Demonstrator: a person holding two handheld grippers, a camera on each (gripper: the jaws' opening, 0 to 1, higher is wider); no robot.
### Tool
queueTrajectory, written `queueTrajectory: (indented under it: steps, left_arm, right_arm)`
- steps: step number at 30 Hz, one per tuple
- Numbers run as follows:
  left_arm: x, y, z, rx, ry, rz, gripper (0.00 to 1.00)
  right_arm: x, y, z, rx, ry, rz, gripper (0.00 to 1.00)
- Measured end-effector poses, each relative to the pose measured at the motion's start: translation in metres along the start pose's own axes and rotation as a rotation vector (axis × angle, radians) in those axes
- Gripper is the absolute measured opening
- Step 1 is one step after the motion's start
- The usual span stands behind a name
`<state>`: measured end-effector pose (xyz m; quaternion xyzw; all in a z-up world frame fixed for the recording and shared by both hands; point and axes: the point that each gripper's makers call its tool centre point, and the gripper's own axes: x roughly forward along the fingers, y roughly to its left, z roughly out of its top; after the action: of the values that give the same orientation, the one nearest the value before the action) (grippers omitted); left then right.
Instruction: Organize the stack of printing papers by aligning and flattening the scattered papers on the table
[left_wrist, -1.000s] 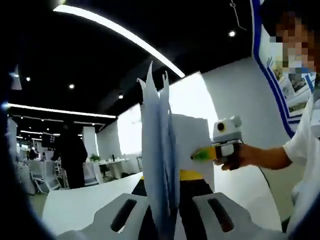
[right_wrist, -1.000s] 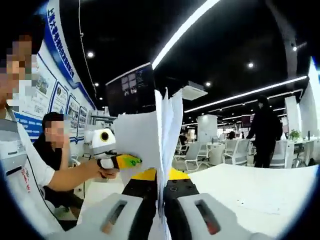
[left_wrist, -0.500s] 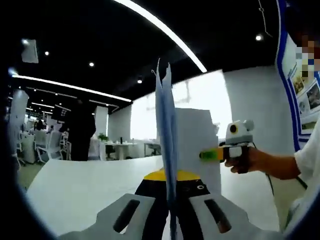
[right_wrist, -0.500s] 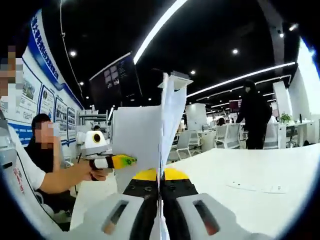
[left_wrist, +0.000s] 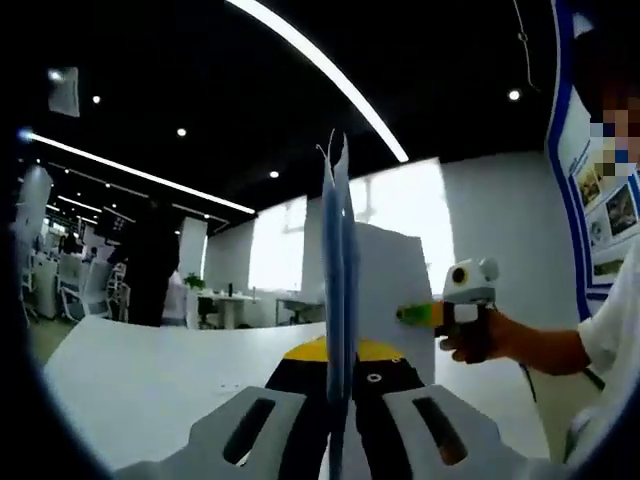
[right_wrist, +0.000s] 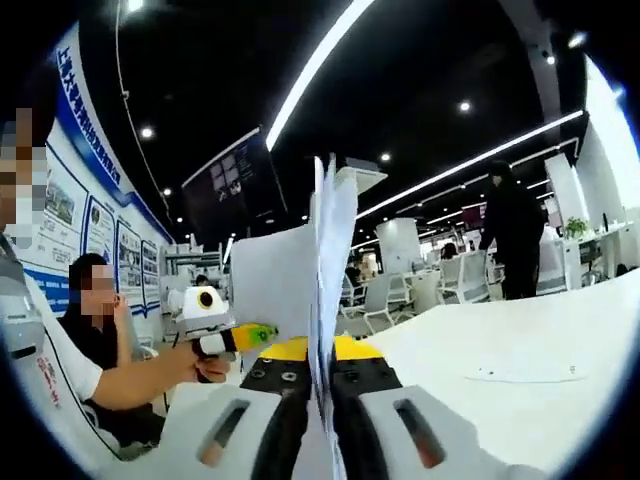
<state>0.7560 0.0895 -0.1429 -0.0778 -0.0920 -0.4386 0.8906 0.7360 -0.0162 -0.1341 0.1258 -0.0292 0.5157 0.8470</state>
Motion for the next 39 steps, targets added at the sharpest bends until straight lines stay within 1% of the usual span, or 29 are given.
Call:
queueTrajectory:
  steps: [1, 2, 3, 4, 5, 6, 7, 8, 9, 10, 11, 12, 13, 14, 16, 17, 19, 21, 24, 25, 26, 27, 28, 31, 32, 34, 35, 39]
  left_arm:
    - [-0.004, 0.001, -0.016, -0.029, 0.038, 0.002, 0.22]
    - [-0.006, -0.007, -0.025, -0.072, 0.037, -0.047, 0.19]
    - [-0.005, -0.01, -0.023, -0.067, 0.027, -0.057, 0.18]
    - [-0.005, -0.013, -0.02, -0.063, 0.017, -0.066, 0.15]
    - [-0.004, -0.016, -0.018, -0.058, 0.007, -0.076, 0.07]
    - [-0.003, -0.019, -0.016, -0.054, -0.003, -0.086, 0.06]
    - [-0.002, -0.021, -0.011, -0.036, -0.003, -0.091, 0.06]
    - [-0.002, -0.025, -0.001, 0.0, -0.018, -0.117, 0.06]
    - [-0.003, -0.029, 0.003, 0.0, -0.029, -0.14, 0.06]
    - [-0.004, -0.032, 0.008, -0.005, -0.041, -0.157, 0.06]
    - [-0.006, -0.032, 0.006, -0.007, -0.038, -0.17, 0.07]
    - [-0.009, -0.031, -0.005, -0.045, -0.009, -0.181, 0.09]
    - [-0.011, -0.029, -0.011, -0.068, -0.008, -0.179, 0.12]
    - [-0.011, -0.027, -0.015, -0.065, -0.003, -0.176, 0.14]
    - [-0.011, -0.028, -0.019, -0.073, -0.005, -0.167, 0.15]
    - [-0.011, -0.029, -0.017, -0.07, -0.011, -0.162, 0.18]
    - [-0.01, -0.03, -0.016, -0.039, -0.009, -0.154, 0.23]
    - [-0.015, -0.033, -0.014, -0.001, -0.004, -0.162, 0.23]
    - [-0.016, -0.031, -0.01, -0.005, -0.016, -0.149, 0.26]
    - [-0.013, -0.033, -0.009, 0.01, -0.025, -0.154, 0.27]
    - [-0.009, -0.033, -0.01, 0.014, -0.02, -0.147, 0.27]
    - [-0.005, -0.034, -0.013, 0.023, -0.008, -0.145, 0.26]
    - [-0.004, -0.035, -0.015, 0.028, -0.003, -0.151, 0.23]
    - [-0.004, -0.036, -0.014, 0.021, -0.012, -0.152, 0.22]
    - [-0.004, -0.038, -0.013, 0.006, -0.016, -0.158, 0.22]
    - [0.001, -0.037, -0.009, -0.011, -0.034, -0.145, 0.25]
    - [0.007, -0.039, -0.008, 0.001, -0.046, -0.136, 0.27]
    - [0.011, -0.042, -0.014, 0.027, -0.017, -0.145, 0.27]
  right_arm:
    - [-0.001, -0.002, -0.009, 0.008, 0.002, -0.001, 0.22]
    - [-0.001, -0.004, -0.019, 0.002, 0.017, 0.001, 0.18]
    - [0.0, -0.003, -0.02, -0.006, 0.028, 0.011, 0.15]
    - [0.0, -0.001, -0.021, -0.015, 0.039, 0.022, 0.15]
    - [0.001, 0.0, -0.023, -0.024, 0.051, 0.033, 0.11]
    - [0.002, 0.002, -0.024, -0.033, 0.062, 0.044, 0.0]
    - [0.003, 0.005, -0.018, -0.045, 0.065, 0.051, 0.0]
    - [0.002, 0.006, -0.009, -0.074, 0.046, 0.049, 0.01]
    - [0.001, 0.007, -0.003, -0.073, 0.026, 0.05, 0.05]
    - [0.0, 0.009, 0.008, -0.023, -0.037, 0.064, 0.17]
    - [0.0, 0.007, 0.006, 0.01, -0.041, 0.059, 0.28]
    - [0.0, 0.005, -0.001, 0.032, -0.025, 0.062, 0.31]
    - [0.0, 0.003, -0.011, 0.01, 0.002, 0.065, 0.27]
    - [0.0, 0.0, -0.021, -0.008, 0.034, 0.05, 0.22]
    - [0.004, 0.001, -0.028, 0.003, 0.04, 0.052, 0.25]
    - [0.005, 0.003, -0.029, 0.006, 0.045, 0.056, 0.26]
    - [0.006, 0.006, -0.028, 0.001, 0.047, 0.062, 0.28]
    - [0.004, 0.009, -0.02, -0.029, 0.028, 0.069, 0.31]
    - [0.004, 0.009, -0.02, -0.034, 0.03, 0.068, 0.32]
    - [0.005, 0.01, -0.02, -0.036, 0.032, 0.068, 0.32]
    - [0.006, 0.012, -0.021, -0.036, 0.033, 0.068, 0.32]
    - [0.007, 0.013, -0.021, -0.039, 0.033, 0.069, 0.33]
    - [0.008, 0.013, -0.021, -0.042, 0.037, 0.067, 0.33]
    - [0.006, 0.012, -0.021, -0.062, 0.047, 0.063, 0.34]
    - [0.005, 0.011, -0.019, -0.063, 0.045, 0.06, 0.34]
    - [0.008, 0.011, -0.016, -0.049, 0.029, 0.057, 0.35]
    - [0.01, 0.013, -0.015, -0.044, 0.024, 0.059, 0.35]
    - [0.009, 0.019, -0.015, -0.072, 0.037, 0.071, 0.34]
